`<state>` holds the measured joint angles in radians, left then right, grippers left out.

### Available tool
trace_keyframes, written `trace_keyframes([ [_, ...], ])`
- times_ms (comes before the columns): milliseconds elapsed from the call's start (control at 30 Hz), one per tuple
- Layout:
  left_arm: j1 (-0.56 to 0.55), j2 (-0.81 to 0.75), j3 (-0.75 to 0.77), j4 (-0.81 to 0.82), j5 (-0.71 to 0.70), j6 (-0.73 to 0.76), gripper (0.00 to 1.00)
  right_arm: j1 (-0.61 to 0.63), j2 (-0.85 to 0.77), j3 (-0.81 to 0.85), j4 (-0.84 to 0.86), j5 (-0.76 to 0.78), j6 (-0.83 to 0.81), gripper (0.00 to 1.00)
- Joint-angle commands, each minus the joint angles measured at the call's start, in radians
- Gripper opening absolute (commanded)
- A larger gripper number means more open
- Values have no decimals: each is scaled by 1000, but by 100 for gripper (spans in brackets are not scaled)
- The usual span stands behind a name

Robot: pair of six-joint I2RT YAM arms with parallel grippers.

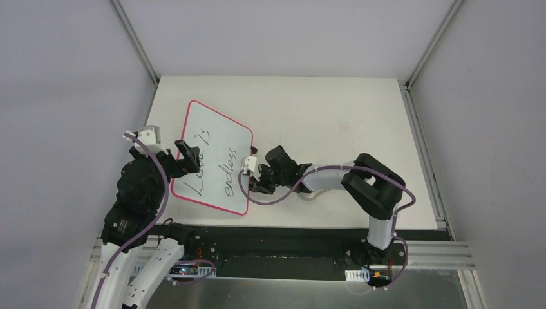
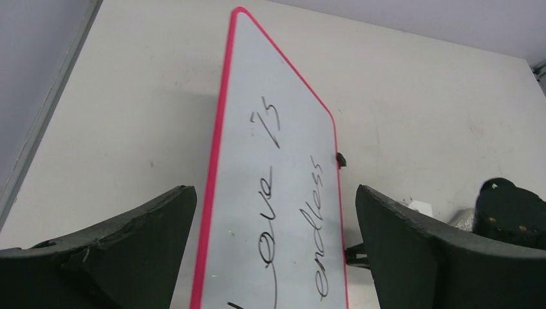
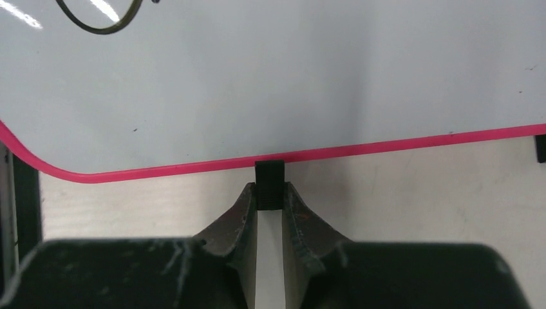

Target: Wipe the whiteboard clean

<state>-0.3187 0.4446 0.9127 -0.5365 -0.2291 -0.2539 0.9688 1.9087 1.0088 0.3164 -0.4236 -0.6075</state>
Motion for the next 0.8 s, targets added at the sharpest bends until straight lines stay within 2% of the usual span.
trace_keyframes([
  [0, 22, 24, -5, 20, -20, -35, 99, -6, -117, -163, -61, 58, 74, 0],
  [200, 30, 97, 20, -8, 29, -59, 99, -40, -217, -307, -12, 13, 145, 0],
  [400, 30, 173, 50, -95, 113, -100, 99, -70, -252, -377, 24, 117, 274, 0],
  [567, 36, 180, 34, -143, 202, -109, 99, -87, -356, -465, 78, 251, 404, 9],
  [733, 39, 186, 21, -155, 258, -102, 99, -128, -413, -481, 85, 349, 504, 9],
  [767, 39, 184, 12, -140, 284, -102, 99, -129, -416, -478, 77, 355, 516, 15],
])
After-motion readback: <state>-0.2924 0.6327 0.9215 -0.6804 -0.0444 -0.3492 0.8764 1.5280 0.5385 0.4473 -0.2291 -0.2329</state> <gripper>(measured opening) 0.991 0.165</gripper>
